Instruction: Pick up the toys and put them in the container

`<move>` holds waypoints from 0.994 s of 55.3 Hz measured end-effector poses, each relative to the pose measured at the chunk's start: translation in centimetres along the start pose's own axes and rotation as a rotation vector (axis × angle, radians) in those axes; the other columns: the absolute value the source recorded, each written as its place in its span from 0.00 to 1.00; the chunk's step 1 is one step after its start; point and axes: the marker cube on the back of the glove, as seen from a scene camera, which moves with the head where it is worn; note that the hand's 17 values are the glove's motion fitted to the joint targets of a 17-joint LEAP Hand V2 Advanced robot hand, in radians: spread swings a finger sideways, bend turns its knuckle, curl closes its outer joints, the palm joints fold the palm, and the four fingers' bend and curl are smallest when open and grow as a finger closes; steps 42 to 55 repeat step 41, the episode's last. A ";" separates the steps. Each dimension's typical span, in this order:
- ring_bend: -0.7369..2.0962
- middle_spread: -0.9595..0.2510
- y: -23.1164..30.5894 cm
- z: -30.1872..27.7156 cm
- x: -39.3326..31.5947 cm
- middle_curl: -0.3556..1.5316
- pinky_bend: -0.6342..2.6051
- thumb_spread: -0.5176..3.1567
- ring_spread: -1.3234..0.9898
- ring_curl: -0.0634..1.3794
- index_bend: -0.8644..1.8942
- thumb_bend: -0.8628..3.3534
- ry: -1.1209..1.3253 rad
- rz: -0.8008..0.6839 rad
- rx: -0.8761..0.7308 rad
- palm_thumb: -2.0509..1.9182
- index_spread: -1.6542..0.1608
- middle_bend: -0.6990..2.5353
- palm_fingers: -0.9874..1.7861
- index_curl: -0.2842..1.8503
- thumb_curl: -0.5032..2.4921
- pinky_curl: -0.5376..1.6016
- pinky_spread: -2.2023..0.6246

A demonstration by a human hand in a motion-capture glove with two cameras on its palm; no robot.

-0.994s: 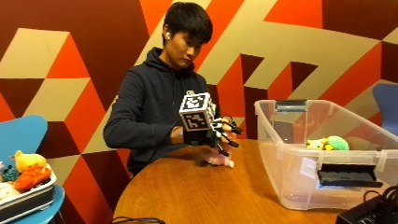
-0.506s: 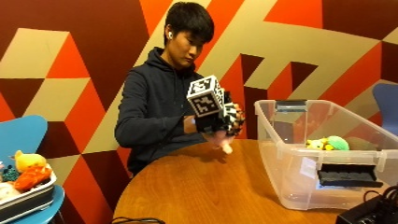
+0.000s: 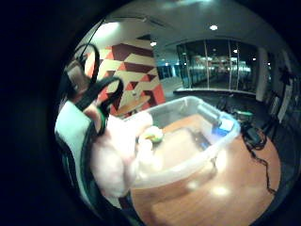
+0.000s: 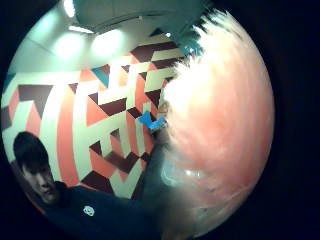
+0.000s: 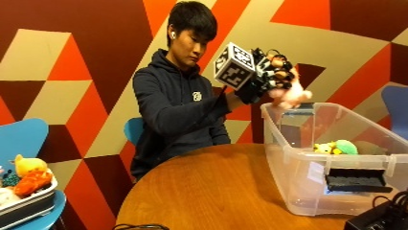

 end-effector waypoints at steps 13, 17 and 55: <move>0.43 0.70 0.6 2.7 -2.2 0.45 0.54 0.37 0.49 0.40 0.38 0.21 -0.238 0.271 -0.302 0.65 0.71 0.29 0.25 0.40 0.45 0.45 0.74; 0.39 0.74 0.6 0.8 -1.2 0.44 0.52 0.40 0.51 0.35 0.37 0.20 -0.219 0.281 -0.251 0.63 0.72 0.27 0.27 0.39 0.43 0.43 0.76; 0.34 0.79 6.3 -9.5 4.6 0.40 0.44 0.50 0.56 0.31 0.40 0.20 -0.043 0.318 -0.230 0.61 0.75 0.28 0.36 0.38 0.34 0.39 0.79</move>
